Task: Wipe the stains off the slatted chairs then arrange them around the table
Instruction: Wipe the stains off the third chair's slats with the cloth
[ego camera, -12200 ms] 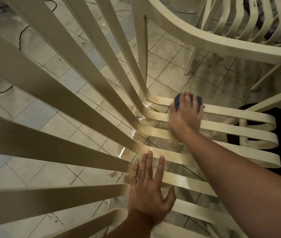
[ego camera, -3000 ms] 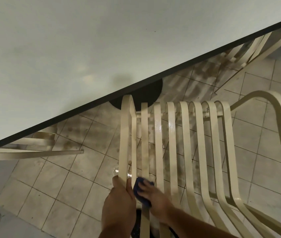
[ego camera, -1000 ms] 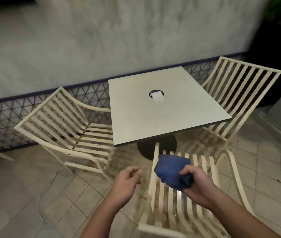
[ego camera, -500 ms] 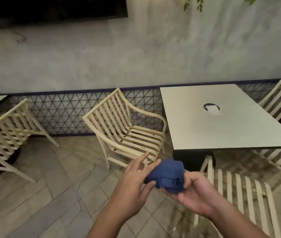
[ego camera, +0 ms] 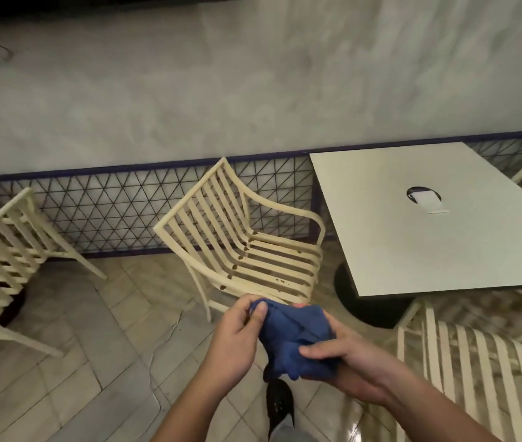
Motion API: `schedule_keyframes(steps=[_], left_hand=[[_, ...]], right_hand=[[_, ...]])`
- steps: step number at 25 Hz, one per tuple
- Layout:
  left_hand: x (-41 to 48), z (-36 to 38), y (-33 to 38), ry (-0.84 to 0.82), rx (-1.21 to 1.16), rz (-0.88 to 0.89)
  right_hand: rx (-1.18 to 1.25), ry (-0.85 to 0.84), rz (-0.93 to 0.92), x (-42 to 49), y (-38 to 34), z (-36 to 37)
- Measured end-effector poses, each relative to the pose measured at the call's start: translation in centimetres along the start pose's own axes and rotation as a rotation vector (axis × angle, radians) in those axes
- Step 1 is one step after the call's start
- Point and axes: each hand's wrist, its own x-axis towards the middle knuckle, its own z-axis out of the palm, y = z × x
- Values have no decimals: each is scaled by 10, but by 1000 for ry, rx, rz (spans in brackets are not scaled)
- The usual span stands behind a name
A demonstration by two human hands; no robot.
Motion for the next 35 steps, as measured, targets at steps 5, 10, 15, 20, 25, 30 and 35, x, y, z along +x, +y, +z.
schedule_keyframes(steps=[5, 10, 15, 20, 25, 30, 35], left_hand=[[123, -40, 6, -18, -178, -333], [199, -62, 17, -90, -461, -596], [278, -105, 32, -126, -591, -481], [350, -146, 43, -229, -594, -519], [396, -161, 47, -337, -689, -603], [432, -176, 46, -433, -714, -631], [455, -214, 41, -516, -606, -514]], right_hand=[[-2, -16, 37, 107, -58, 1], [136, -47, 35, 191, -126, 8], [176, -103, -28, 269, -175, 16], [145, -101, -108, 312, -215, 24], [-40, 323, -180, 350, -233, 53], [-160, 839, -303, 388, -235, 88], [-77, 613, -268, 400, -247, 110]])
